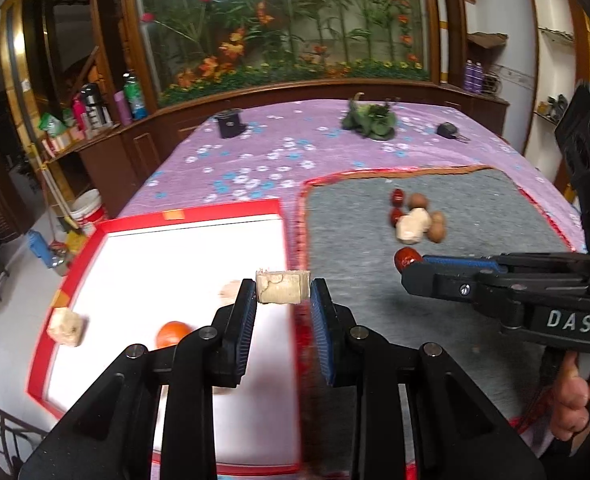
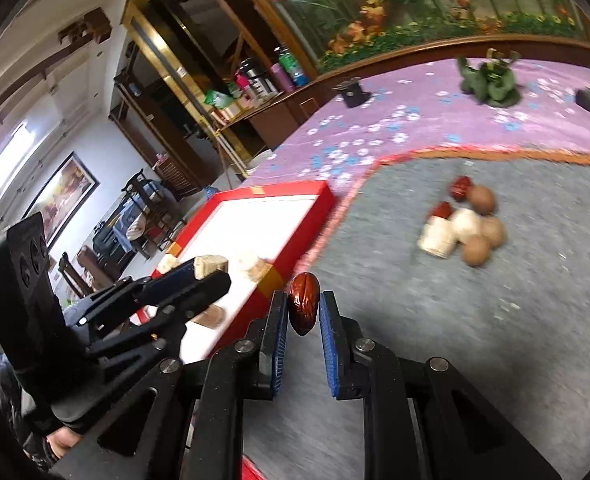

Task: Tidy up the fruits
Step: 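Carry the pale cube and red date into the white tray and release them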

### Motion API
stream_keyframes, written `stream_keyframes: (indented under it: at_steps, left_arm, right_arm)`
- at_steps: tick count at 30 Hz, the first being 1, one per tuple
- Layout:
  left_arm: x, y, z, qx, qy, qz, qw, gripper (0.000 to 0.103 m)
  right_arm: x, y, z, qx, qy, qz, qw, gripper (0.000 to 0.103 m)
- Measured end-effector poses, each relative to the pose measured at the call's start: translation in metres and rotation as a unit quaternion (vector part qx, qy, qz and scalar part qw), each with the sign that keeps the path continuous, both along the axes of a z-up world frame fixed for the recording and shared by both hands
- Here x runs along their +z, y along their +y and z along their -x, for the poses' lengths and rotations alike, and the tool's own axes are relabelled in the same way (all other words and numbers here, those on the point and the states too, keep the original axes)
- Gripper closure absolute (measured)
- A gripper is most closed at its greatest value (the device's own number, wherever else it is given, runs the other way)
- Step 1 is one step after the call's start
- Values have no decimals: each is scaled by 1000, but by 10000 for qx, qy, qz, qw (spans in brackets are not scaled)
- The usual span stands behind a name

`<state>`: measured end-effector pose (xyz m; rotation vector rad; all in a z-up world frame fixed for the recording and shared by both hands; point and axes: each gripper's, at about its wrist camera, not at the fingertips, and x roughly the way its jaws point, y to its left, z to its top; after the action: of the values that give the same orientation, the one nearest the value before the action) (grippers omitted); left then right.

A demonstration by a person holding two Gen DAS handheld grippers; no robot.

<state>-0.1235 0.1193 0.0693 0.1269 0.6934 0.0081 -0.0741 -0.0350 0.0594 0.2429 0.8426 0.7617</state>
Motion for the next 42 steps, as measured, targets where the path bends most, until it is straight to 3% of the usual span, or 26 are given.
stream_keyframes:
  at_steps: [9,17,42]
  left_arm:
    - [-5,39,4,404,-93,50,9991,78]
    - [-9,69,7,715,-132,36,9973,78]
    - [-24,96,-7,1070,111,-113,9941,78]
  right_arm:
    - [9,53,2,254,-104,45,9996,87]
    - [-1,88,-3,352,9,219,9991,87]
    - [-12,122,-10,395,86,455,9981,83]
